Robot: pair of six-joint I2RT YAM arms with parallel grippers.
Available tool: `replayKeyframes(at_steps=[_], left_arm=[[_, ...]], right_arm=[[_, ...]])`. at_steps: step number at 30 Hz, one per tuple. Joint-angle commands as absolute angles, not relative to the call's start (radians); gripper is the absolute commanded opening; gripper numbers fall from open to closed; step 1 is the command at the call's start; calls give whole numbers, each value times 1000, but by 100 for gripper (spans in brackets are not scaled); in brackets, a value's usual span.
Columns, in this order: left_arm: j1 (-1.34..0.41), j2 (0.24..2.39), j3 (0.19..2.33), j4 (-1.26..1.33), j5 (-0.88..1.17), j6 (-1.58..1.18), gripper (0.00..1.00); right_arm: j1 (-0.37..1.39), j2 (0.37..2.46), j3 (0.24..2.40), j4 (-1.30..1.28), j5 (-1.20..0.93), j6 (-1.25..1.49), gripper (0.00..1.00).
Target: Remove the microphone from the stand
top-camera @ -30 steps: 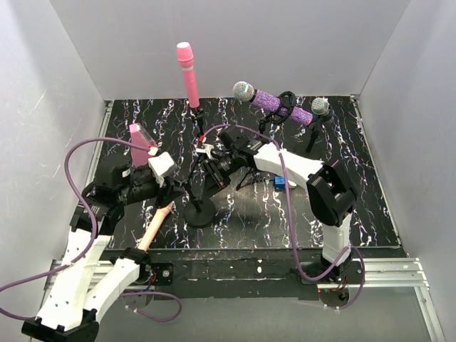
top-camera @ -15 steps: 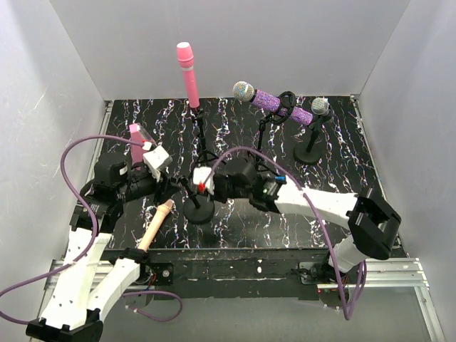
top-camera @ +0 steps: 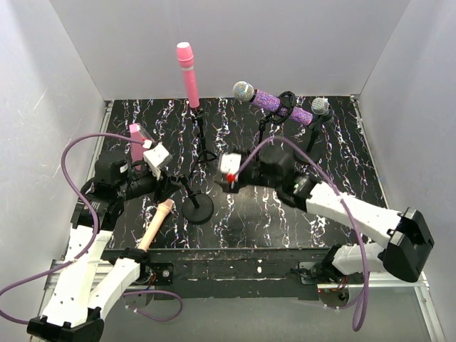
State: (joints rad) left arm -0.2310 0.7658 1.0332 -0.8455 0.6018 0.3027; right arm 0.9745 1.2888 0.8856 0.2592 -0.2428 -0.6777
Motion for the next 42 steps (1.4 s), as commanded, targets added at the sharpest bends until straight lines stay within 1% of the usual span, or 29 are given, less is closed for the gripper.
replayKeyframes(at_steps=[1, 3, 5, 8, 13, 16, 20, 28, 42], left_arm=[[-227, 765, 1071, -876, 638, 314, 0], [-227, 765, 1074, -879, 646, 327, 0], [-227, 765, 1072, -887, 650, 344, 0], [-227, 769, 1080, -890, 655, 360, 0], [-227, 769, 1089, -899, 681, 388, 0], [-226, 765, 1091, -900, 692, 402, 0], [-227, 761, 1092, -905, 698, 423, 0], [-227, 736, 1094, -930, 718, 451, 0], [-227, 730, 1091, -937, 719, 457, 0]], right_arm=[[875, 1331, 1098, -221, -467, -245, 75], [821, 1414, 1184, -323, -614, -91, 74], [792, 1474, 1209, -315, -724, 35, 74], [790, 1505, 1215, -268, -811, 116, 73], [790, 1606, 1264, -213, -922, 299, 68], [790, 1650, 1262, -158, -939, 399, 66], [790, 1704, 1281, -118, -951, 457, 66], [792, 1782, 1308, -58, -962, 545, 69], [816, 1855, 1338, -20, -986, 568, 62]])
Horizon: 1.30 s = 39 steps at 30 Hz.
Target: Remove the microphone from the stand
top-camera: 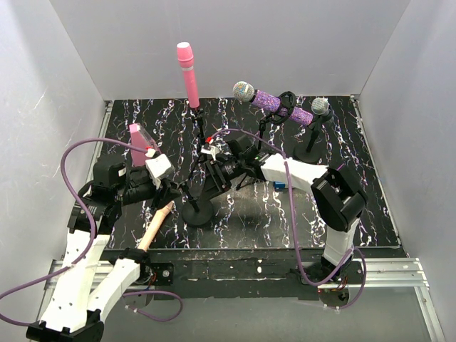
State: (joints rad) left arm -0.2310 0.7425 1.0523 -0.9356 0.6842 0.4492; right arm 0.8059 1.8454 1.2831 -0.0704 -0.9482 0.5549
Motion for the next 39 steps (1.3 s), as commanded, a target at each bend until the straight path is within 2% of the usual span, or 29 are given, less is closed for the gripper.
replayKeyframes(at_steps=[1, 10, 18, 20, 23, 27, 31, 37, 39], left_arm=[[-227, 730, 1092, -937, 719, 456, 0], [-227, 732, 1086, -934, 724, 456, 0], [-226, 742, 1085, -933, 715, 454, 0], [-227, 745, 1081, -928, 706, 453, 0], [-227, 749, 1072, -913, 677, 420, 0], [-227, 759, 1063, -907, 652, 387, 0], [-227, 756, 1043, -899, 649, 373, 0], [-227, 761, 1040, -896, 644, 350, 0], [-227, 761, 1040, -897, 643, 351, 0]], right_arm=[[819, 1858, 1336, -17, -986, 569, 61], [821, 1887, 1345, 34, -1005, 587, 55], [819, 1888, 1344, 49, -1017, 571, 34], [819, 1876, 1344, 38, -1006, 533, 26], [819, 1835, 1344, 2, -913, 427, 11], [833, 1776, 1361, -72, -752, 254, 1], [871, 1727, 1379, -57, -583, 37, 1], [946, 1603, 1174, 303, -382, -372, 1], [982, 1580, 1079, 497, -313, -529, 1]])
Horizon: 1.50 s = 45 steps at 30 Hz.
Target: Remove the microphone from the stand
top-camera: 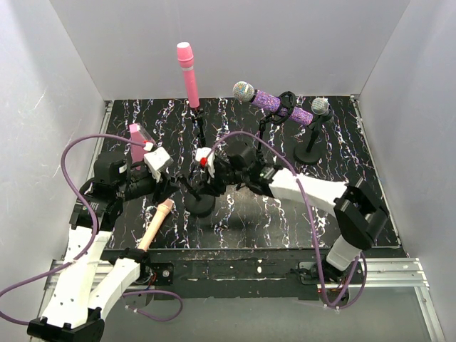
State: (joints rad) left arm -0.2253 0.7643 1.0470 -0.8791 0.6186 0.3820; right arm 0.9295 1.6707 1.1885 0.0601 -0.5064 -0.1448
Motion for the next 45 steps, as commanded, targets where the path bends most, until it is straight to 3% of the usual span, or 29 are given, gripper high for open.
replayKeyframes(at_steps=[1, 4, 8, 13, 14, 16, 18, 20, 28, 33, 36, 45], left_arm=[[-226, 761, 1040, -897, 643, 348, 0], [-226, 765, 1037, -891, 644, 342, 0], [-227, 782, 1032, -861, 643, 318, 0], [-227, 805, 1031, -821, 637, 298, 0], [-227, 808, 1028, -816, 635, 298, 0], [-227, 815, 1026, -807, 634, 296, 0], [-227, 818, 1025, -802, 635, 296, 0], [-227, 822, 1026, -802, 635, 296, 0], [-227, 856, 1071, -837, 650, 354, 0], [-229, 908, 1103, -933, 652, 431, 0], [-227, 922, 1097, -943, 646, 452, 0], [-229, 959, 1046, -930, 647, 509, 0]], right_arm=[[1003, 1580, 1030, 590, -289, -611, 1], [1045, 1603, 928, 863, -276, -869, 1], [1065, 1655, 787, 1140, -421, -1208, 1], [1066, 1686, 738, 1330, -486, -1301, 7], [1068, 1687, 729, 1357, -491, -1304, 14], [1066, 1690, 710, 1413, -489, -1304, 46], [1066, 1681, 689, 1448, -480, -1304, 62], [1063, 1649, 666, 1431, -460, -1295, 69], [1043, 1357, 517, 1173, -351, -1204, 78], [1003, 990, 638, 404, -247, -857, 84], [994, 875, 704, 119, -192, -666, 86], [994, 677, 695, -169, -83, -560, 89]])
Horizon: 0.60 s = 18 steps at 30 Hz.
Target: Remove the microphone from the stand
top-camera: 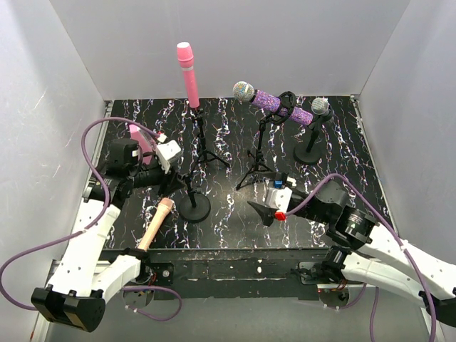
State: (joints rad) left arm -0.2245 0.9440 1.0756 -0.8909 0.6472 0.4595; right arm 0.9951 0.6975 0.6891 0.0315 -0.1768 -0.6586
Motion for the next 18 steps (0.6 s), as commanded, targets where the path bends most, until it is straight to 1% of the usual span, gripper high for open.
replayKeyframes(at_steps=[1, 6, 13, 15, 18], left_arm=[[-230, 963, 1037, -928, 649, 517, 0], [-245, 994, 1002, -927, 650, 548, 0], [-258, 991, 940, -888, 621, 563, 0], [-258, 988, 927, -864, 583, 543, 0], [-259, 977, 920, -812, 458, 485, 0]], right_arm=[[994, 669, 704, -184, -69, -554, 89], [989, 643, 716, -241, -64, -560, 89], [965, 653, 736, -250, -55, -548, 89], [956, 655, 741, -250, -54, -548, 89], [945, 660, 747, -249, -48, -548, 89]])
